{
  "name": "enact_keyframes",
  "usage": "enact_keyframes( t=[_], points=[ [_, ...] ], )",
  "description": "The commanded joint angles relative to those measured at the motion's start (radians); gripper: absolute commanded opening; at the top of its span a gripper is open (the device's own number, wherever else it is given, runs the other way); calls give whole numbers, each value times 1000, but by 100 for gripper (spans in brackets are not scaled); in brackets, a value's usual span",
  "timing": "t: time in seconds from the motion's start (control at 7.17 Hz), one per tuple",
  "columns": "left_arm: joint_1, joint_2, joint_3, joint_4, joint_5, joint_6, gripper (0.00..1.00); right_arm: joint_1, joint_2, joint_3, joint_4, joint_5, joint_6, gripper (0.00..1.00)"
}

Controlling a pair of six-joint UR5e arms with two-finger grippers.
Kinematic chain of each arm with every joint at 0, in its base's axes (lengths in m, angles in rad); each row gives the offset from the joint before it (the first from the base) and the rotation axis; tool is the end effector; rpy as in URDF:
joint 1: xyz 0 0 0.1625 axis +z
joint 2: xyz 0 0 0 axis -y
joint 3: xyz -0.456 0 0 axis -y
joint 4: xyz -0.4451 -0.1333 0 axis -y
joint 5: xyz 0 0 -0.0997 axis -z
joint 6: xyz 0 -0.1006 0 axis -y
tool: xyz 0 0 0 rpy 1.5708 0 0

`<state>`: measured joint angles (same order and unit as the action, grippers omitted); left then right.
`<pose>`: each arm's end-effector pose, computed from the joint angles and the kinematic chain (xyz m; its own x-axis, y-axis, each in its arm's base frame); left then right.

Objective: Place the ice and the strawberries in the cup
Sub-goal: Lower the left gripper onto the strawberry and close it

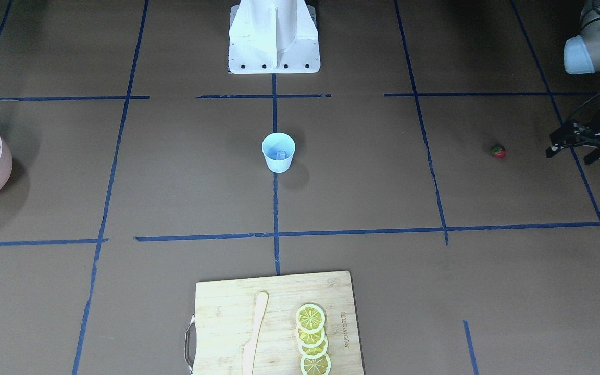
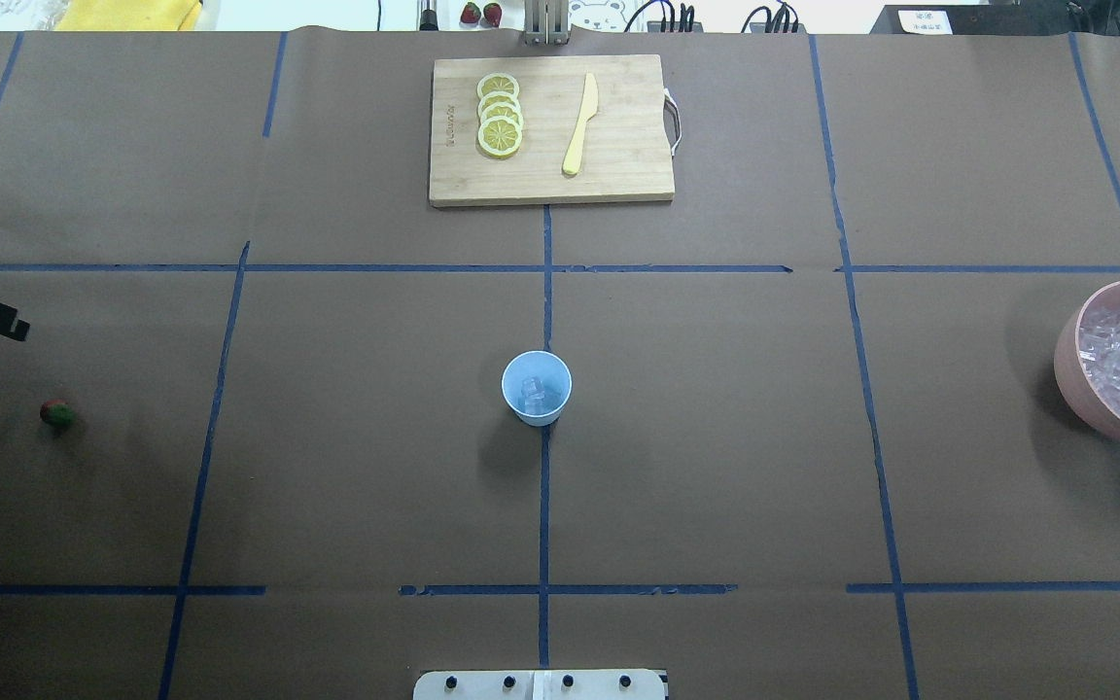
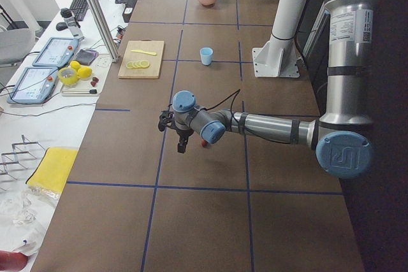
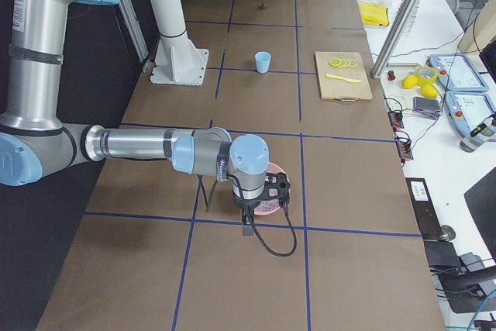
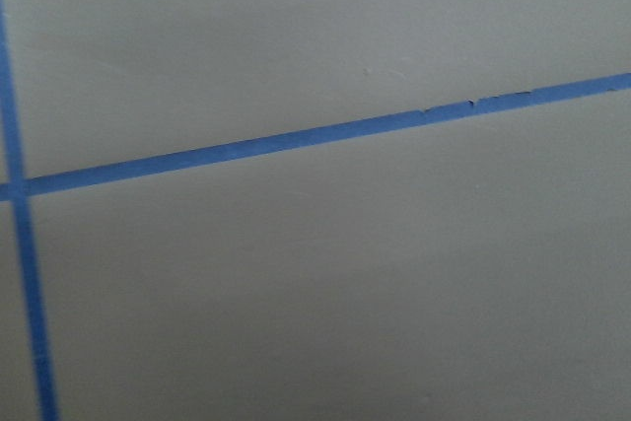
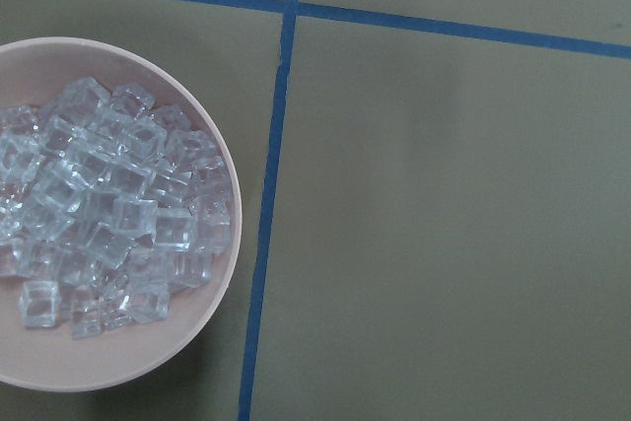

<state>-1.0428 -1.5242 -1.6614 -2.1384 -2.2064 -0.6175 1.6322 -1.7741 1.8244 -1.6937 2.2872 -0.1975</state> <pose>0.2143 -0.5135 0.6075 0.6656 0.1611 -0.7287 -0.0333 0.9818 0.1867 0.0945 -0.4414 0.6696 0.7473 -0.1033 0.6564 0.0871 0.9945 0.0574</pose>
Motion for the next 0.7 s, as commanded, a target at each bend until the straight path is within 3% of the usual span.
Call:
enact_keyframes(
  t=[0.0, 0.56],
  points=[
    [162, 7, 2, -116, 123, -190, 100, 0, 1, 1, 0, 0, 3, 99],
    [168, 68, 0, -152, 151, -199, 100, 0, 1, 3, 0, 0, 3, 99]
  ],
)
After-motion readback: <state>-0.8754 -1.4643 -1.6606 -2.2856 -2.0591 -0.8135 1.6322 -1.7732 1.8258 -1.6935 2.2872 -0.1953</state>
